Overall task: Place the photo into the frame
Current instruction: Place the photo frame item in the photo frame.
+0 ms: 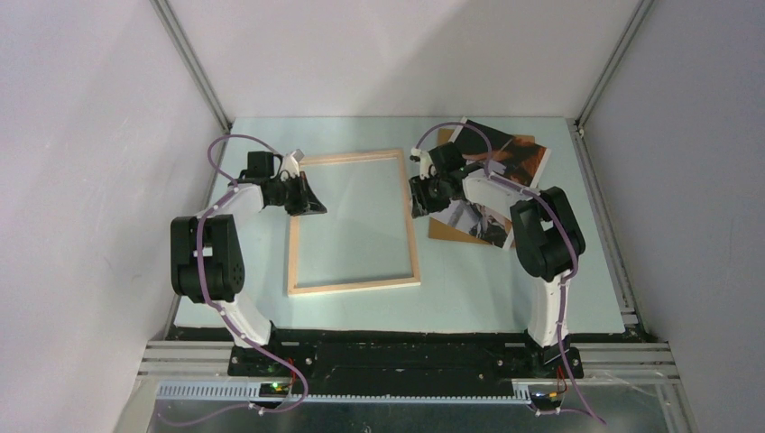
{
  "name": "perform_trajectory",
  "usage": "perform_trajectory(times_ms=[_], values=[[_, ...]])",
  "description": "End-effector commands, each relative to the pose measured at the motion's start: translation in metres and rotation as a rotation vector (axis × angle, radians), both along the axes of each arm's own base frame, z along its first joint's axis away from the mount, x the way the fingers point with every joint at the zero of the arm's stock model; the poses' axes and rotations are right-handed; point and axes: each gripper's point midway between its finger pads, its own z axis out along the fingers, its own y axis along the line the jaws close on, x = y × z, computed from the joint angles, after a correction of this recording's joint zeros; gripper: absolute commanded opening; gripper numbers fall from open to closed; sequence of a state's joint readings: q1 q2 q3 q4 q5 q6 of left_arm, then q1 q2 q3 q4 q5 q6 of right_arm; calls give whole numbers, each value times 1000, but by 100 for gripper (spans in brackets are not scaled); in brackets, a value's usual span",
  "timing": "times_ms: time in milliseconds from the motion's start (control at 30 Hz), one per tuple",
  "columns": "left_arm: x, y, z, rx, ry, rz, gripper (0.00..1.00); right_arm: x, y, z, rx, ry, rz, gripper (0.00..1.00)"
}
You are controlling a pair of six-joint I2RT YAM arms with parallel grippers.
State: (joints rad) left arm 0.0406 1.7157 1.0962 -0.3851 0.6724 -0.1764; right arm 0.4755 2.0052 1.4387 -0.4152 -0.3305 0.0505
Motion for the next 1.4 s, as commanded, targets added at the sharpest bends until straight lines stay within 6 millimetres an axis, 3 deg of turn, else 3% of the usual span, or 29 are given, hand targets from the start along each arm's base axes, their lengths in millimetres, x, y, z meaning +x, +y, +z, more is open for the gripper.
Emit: perform_trajectory(times_ms=[0, 1367], values=[[7, 10, -1, 55, -27, 14, 0, 5, 14, 12, 83, 30, -1, 45], [22, 22, -12, 74, -23, 116, 0, 1, 15, 9, 104, 65, 21, 46]])
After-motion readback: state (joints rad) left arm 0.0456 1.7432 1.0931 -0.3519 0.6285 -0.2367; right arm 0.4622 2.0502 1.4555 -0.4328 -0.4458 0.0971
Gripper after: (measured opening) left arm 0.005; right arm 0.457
